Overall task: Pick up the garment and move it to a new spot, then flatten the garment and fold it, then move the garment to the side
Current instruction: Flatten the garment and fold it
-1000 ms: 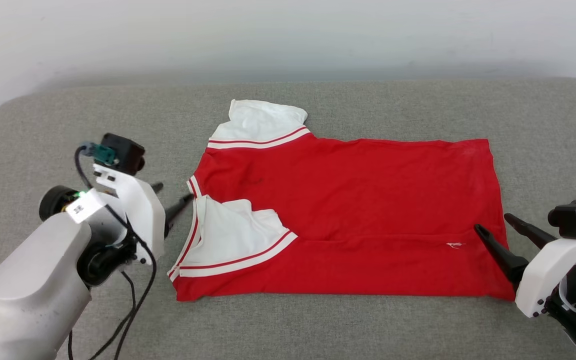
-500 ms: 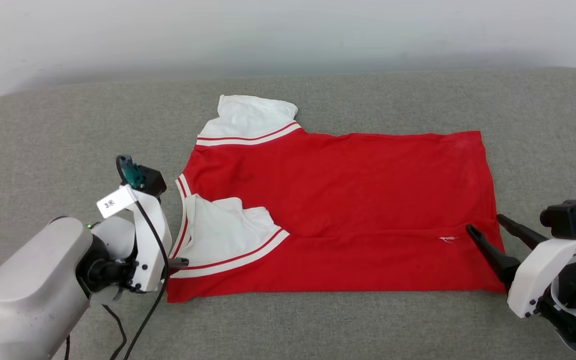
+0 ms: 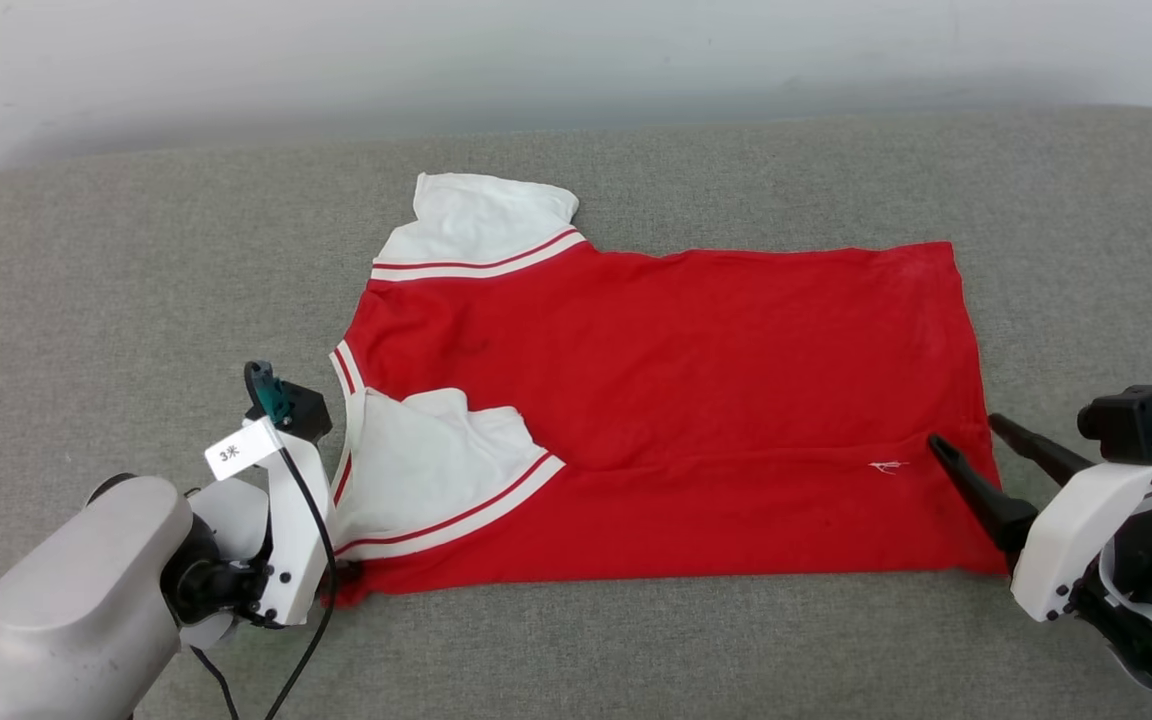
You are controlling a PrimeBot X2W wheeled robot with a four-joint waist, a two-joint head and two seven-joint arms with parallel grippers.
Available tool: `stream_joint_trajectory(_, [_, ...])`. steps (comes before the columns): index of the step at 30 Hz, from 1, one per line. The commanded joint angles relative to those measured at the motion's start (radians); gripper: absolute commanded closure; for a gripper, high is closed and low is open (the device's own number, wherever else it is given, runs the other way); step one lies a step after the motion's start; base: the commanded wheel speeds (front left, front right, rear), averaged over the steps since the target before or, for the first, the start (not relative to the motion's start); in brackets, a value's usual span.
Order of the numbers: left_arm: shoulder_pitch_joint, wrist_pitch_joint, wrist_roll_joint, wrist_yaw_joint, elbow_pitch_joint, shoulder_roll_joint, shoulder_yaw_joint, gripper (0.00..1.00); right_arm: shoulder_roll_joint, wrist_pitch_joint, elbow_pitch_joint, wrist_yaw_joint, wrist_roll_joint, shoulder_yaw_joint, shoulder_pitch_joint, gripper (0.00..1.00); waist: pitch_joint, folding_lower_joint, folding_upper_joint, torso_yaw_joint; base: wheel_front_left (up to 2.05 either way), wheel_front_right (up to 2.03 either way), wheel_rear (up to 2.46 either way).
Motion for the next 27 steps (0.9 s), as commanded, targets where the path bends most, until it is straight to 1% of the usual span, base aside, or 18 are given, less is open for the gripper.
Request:
stream_joint_trajectory(1, [0.038, -0.025, -0.006, -0.001, 0.009, -0.024, -0.009, 1.00, -0.004, -0.006, -0.004, -0.001, -0.006, -0.005, -0.014, 0.00, -0.004, 0.0001, -0.0001, 0.001, 0.00, 0.00, 0.00])
stream_joint_trajectory(4, [0.037, -0.045, -0.007, -0.003, -0.001, -0.024, -0.008, 1.00, -0.018, -0.002, -0.011, -0.001, -0.010, -0.007, -0.017, 0.00, -0.013, 0.0001, -0.0001, 0.004, 0.00, 0.00, 0.00])
stream_joint_trajectory(7, [0.027, -0.085, 0.002, -0.004, -0.025, -0.005, -0.003, 1.00, -0.046, 0.010, -0.027, -0.001, -0.017, -0.018, -0.022, 0.00, -0.024, 0.0001, -0.0001, 0.008, 0.00, 0.00, 0.00])
stream_joint_trajectory(10, [0.022, -0.129, 0.016, -0.004, -0.056, 0.014, -0.001, 1.00, -0.082, 0.037, -0.056, -0.001, -0.024, -0.035, -0.036, 0.00, -0.034, 0.0001, -0.0001, 0.011, 0.00, 0.00, 0.00])
stream_joint_trajectory(11, [0.024, -0.160, 0.018, -0.004, -0.082, 0.020, 0.005, 1.00, -0.114, 0.076, -0.080, -0.001, -0.027, -0.051, -0.046, 0.00, -0.039, 0.0001, -0.0001, 0.012, 0.00, 0.00, 0.00])
stream_joint_trajectory(12, [0.024, -0.160, 0.018, -0.004, -0.082, 0.020, 0.005, 1.00, -0.114, 0.076, -0.080, -0.001, -0.027, -0.051, -0.046, 0.00, -0.039, 0.0001, -0.0001, 0.012, 0.00, 0.00, 0.00])
stream_joint_trajectory(16, [0.031, -0.202, 0.022, -0.004, -0.125, 0.027, 0.009, 1.00, -0.167, 0.209, -0.128, -0.001, -0.013, -0.064, -0.047, 0.00, -0.043, 0.0001, -0.0001, 0.017, 0.00, 0.00, 0.00])
stream_joint_trajectory(21, [0.026, -0.220, 0.046, 0.001, -0.166, 0.032, 0.000, 1.00, -0.218, 0.429, -0.177, -0.001, 0.035, -0.052, -0.038, 0.00, -0.036, 0.0001, -0.0001, 0.021, 0.00, 0.00, 0.00])
stream_joint_trajectory(24, [0.019, -0.223, 0.057, 0.008, -0.186, 0.033, -0.003, 1.00, -0.214, 0.522, -0.176, -0.001, 0.067, -0.053, -0.028, 0.00, -0.028, 0.0001, -0.0001, 0.025, 0.00, 0.00, 0.00])
stream_joint_trajectory(27, [0.011, -0.226, 0.065, 0.012, -0.201, 0.032, -0.004, 1.00, -0.194, 0.574, -0.154, -0.001, 0.069, -0.054, -0.020, 0.00, -0.019, 0.0001, -0.0001, 0.032, 0.00, 0.00, 0.00])
